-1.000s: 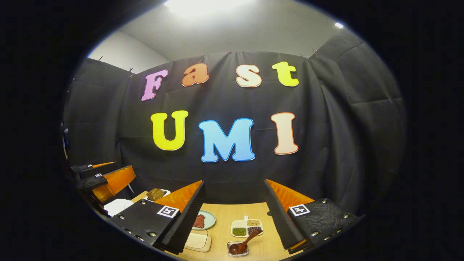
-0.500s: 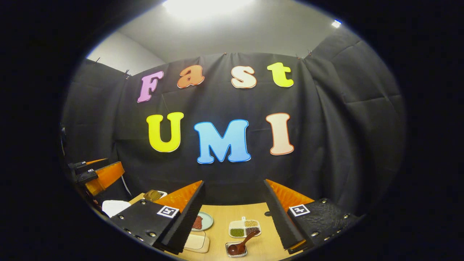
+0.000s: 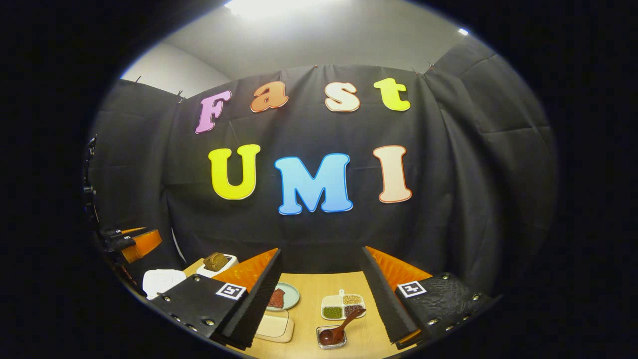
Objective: Close the left gripper, press the button to open the rice cooker; take a wooden spoon from the chopstick holder with the right hand, scoop a spoonful of rice and pour it into the rice cooker, then put the wooden spoon back into the chopstick holder.
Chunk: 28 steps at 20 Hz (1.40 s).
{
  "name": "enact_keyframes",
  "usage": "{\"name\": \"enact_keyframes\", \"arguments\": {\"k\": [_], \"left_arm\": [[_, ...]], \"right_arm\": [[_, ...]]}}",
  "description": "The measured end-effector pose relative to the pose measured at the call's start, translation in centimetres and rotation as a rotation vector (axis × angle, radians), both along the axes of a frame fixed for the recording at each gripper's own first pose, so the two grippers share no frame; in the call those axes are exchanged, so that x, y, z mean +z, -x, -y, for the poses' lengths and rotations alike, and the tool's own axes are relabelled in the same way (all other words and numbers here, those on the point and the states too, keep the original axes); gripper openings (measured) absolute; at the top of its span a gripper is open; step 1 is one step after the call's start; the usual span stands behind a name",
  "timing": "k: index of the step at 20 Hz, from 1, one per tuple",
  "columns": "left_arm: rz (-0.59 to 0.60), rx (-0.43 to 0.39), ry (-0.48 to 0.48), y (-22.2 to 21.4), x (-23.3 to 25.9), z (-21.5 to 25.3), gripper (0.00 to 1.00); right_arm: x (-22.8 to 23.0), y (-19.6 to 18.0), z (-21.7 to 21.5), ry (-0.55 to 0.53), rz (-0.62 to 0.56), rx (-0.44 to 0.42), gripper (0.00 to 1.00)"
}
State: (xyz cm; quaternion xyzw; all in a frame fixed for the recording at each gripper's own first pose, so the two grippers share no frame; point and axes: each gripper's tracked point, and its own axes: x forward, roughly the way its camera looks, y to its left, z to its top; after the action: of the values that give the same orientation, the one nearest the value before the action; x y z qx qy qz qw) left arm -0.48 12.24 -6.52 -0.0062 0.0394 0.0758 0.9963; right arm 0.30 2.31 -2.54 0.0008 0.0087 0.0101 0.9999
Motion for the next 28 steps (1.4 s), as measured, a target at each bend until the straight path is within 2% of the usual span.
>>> {"name": "enact_keyframes", "arguments": {"k": [2, 4, 6, 9, 15, 19, 20, 21, 23, 28], "left_arm": [[-0.031, 0.055, -0.010, 0.9, -1.7, -2.4, 0.37], [-0.087, 0.056, 0.036, 1.8, -3.6, -3.4, 0.09], [-0.145, 0.054, 0.063, 2.0, -6.1, -4.8, 0.09], [-0.236, 0.100, 0.047, 3.3, -9.1, -8.0, 0.08], [-0.429, 0.152, 0.120, 6.0, -16.1, -12.2, 0.09], [-0.498, 0.141, 0.239, 6.1, -19.1, -12.7, 0.06], [-0.513, 0.141, 0.266, 6.2, -19.7, -12.7, 0.12], [-0.526, 0.137, 0.287, 6.2, -20.5, -12.5, 0.08], [-0.557, 0.150, 0.293, 6.7, -21.4, -12.8, 0.11], [-0.615, 0.173, 0.296, 8.0, -23.5, -13.2, 0.09]], "right_arm": [[-0.4, -0.1, -0.6, 0.011, -0.009, 0.016, 0.95], [-0.8, -0.2, -1.1, 0.011, -0.017, 0.029, 0.95], [-1.3, -0.4, -1.6, 0.008, -0.029, 0.041, 0.95], [-1.8, -0.7, -2.2, 0.008, -0.040, 0.055, 0.95], [-2.6, -1.0, -3.0, 0.009, -0.061, 0.078, 0.95], [-2.9, -0.9, -3.2, 0.014, -0.068, 0.083, 0.95], [-2.9, -0.9, -3.2, 0.015, -0.069, 0.083, 0.95], [-2.9, -0.9, -3.1, 0.017, -0.070, 0.082, 0.95], [-3.0, -0.9, -2.9, 0.019, -0.071, 0.076, 0.95], [-3.2, -0.6, -2.4, 0.017, -0.074, 0.067, 0.95]]}}
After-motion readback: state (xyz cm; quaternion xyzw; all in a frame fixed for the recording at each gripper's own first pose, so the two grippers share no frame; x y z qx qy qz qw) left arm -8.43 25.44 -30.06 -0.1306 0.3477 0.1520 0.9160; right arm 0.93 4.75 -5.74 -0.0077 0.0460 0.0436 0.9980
